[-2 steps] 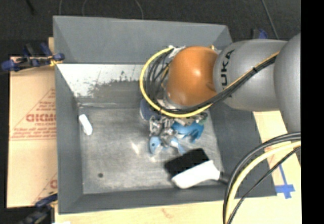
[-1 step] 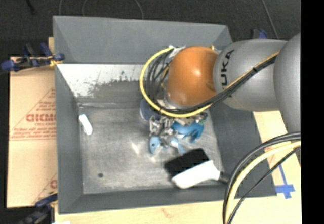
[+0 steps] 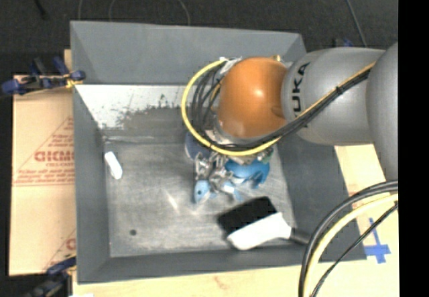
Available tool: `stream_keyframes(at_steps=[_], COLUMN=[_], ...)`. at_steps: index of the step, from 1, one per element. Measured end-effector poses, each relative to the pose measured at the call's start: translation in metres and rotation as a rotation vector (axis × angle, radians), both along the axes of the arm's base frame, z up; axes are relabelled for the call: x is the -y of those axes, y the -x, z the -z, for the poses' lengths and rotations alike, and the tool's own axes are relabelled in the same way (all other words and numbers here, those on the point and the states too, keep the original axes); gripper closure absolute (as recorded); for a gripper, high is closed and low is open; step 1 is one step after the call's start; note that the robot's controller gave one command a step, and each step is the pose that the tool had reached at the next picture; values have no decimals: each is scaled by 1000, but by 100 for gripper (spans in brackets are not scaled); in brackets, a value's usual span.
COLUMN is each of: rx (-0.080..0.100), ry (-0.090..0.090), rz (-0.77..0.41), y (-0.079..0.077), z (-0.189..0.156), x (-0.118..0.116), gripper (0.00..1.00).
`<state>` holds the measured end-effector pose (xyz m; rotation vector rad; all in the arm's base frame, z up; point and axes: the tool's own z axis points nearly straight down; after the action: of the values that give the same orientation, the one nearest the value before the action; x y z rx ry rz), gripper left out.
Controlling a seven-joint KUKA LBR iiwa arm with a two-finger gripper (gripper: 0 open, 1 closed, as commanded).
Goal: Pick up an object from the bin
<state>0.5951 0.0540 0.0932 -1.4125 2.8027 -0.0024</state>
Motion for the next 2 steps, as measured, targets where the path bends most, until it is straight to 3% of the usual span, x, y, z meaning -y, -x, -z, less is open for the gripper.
stream_keyframes(at_steps=[1,2], rx=[0,11], ry=[-3,-3], rz=[-11,-16], y=[-31,-12], z=[-2,9], x=[0,-11], gripper=[100,100])
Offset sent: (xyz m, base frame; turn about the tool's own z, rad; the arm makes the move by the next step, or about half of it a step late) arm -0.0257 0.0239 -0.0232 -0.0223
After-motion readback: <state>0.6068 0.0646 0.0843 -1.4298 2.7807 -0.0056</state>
